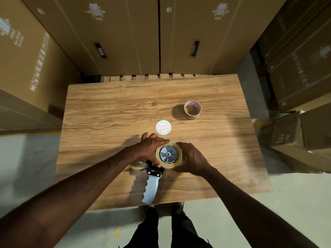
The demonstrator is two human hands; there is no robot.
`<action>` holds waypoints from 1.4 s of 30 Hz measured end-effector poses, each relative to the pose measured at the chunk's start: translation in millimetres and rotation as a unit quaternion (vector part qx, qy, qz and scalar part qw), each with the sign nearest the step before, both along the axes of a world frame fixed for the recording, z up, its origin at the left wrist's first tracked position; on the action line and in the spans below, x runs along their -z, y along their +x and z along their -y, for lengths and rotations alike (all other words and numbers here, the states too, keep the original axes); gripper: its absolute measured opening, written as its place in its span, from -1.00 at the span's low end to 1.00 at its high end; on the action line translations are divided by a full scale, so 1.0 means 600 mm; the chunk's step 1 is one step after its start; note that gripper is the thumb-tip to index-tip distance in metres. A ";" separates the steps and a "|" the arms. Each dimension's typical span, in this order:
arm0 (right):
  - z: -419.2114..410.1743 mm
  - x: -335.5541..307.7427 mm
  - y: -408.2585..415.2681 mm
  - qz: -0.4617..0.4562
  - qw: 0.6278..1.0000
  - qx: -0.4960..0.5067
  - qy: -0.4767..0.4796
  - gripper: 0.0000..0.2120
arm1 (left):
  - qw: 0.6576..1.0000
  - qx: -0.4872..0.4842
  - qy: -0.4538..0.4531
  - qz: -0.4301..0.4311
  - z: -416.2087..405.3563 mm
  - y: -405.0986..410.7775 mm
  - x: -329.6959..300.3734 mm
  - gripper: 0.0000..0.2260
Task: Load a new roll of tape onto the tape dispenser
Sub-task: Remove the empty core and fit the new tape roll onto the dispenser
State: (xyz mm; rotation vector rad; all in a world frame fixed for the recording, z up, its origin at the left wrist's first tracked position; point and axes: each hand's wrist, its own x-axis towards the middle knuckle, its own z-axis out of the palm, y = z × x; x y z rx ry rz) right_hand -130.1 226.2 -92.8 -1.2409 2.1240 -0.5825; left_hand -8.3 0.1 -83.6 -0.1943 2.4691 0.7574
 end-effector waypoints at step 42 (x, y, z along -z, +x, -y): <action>-0.023 0.027 0.036 0.015 0.998 0.057 -0.016 0.12 | 0.955 -0.206 -0.041 -0.209 -0.016 0.131 0.011 -0.31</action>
